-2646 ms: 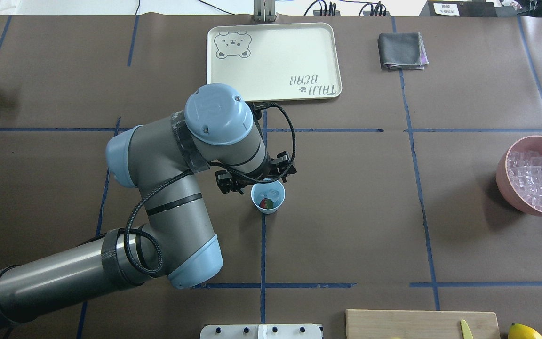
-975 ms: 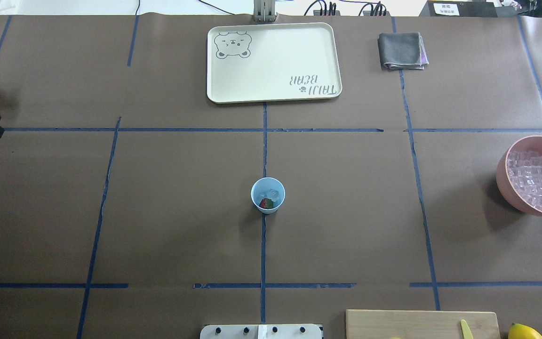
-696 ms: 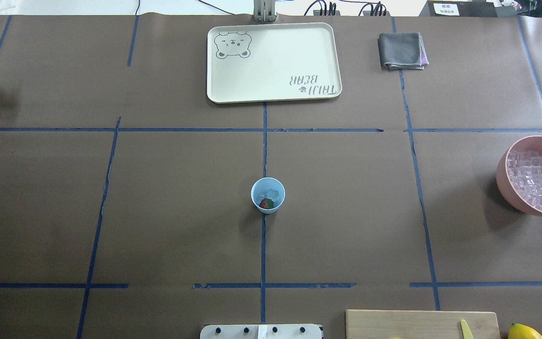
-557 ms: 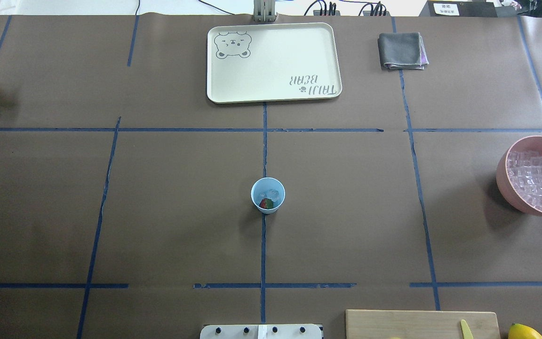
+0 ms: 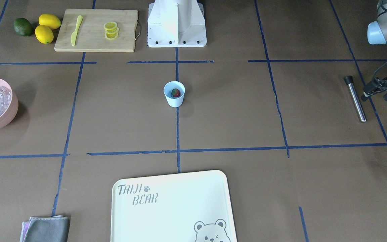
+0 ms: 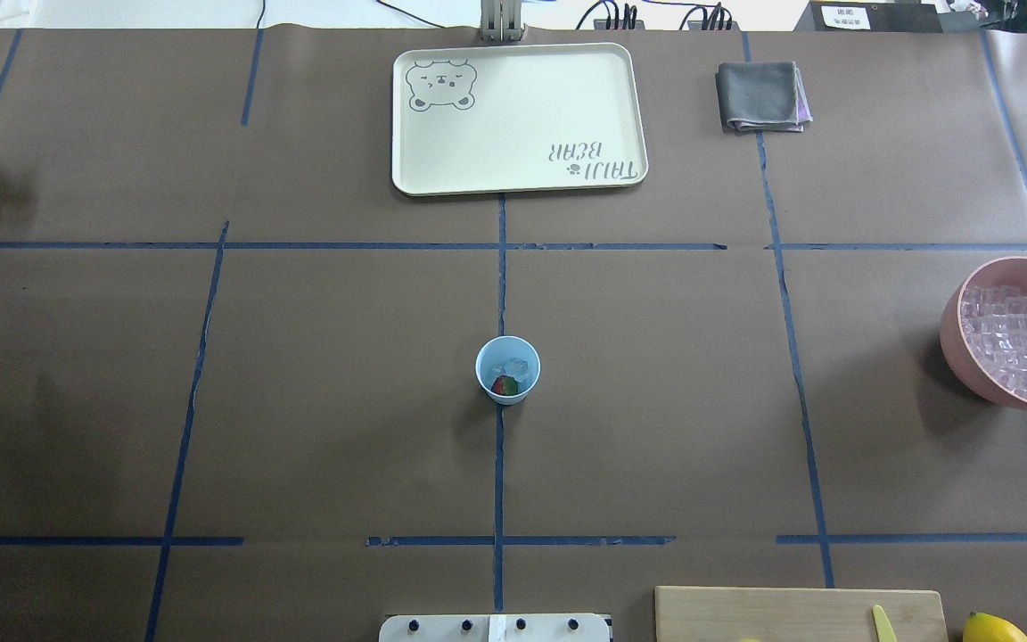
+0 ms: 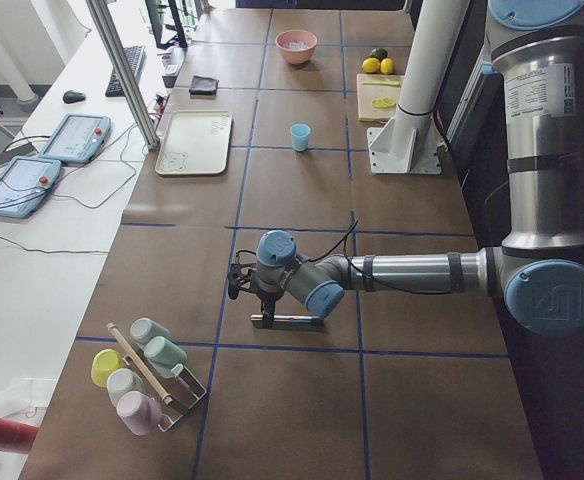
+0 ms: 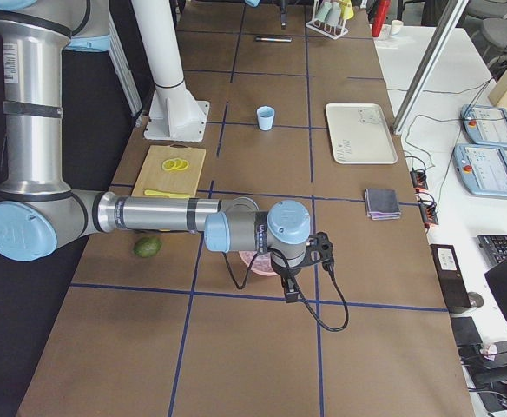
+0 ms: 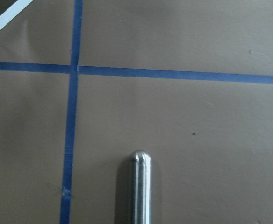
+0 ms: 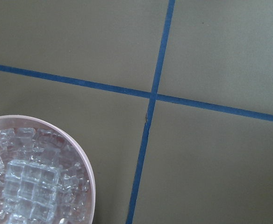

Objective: Mash ice and strawberries in cup
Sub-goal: 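Grasp the upright metal pestle with the left gripper and lift it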

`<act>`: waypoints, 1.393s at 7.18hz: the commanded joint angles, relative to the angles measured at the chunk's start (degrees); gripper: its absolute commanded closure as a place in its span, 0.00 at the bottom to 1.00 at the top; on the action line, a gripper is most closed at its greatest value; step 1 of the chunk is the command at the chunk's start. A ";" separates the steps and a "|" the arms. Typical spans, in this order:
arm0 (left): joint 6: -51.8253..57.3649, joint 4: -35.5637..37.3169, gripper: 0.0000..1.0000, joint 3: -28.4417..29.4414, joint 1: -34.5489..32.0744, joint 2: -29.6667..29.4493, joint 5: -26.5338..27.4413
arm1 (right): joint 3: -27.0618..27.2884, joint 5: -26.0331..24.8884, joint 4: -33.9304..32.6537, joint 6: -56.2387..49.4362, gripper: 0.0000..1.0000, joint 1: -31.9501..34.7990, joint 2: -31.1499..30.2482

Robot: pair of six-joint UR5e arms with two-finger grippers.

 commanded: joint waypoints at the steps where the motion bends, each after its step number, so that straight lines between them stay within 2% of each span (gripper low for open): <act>1: -1.94 -1.47 0.00 2.17 2.91 -0.82 1.97 | -0.02 0.00 0.00 0.00 0.01 0.00 0.19; 3: -5.37 -1.46 0.00 2.61 6.68 -1.79 3.19 | -0.03 -0.09 0.00 0.00 0.01 0.00 0.27; 7: -4.85 -1.55 0.00 5.76 6.78 -1.87 3.03 | -0.03 -0.09 0.00 0.00 0.01 0.00 0.62; 10: -5.11 -1.55 0.02 5.69 6.78 -1.96 3.12 | -0.02 -0.09 0.00 0.00 0.01 0.00 0.71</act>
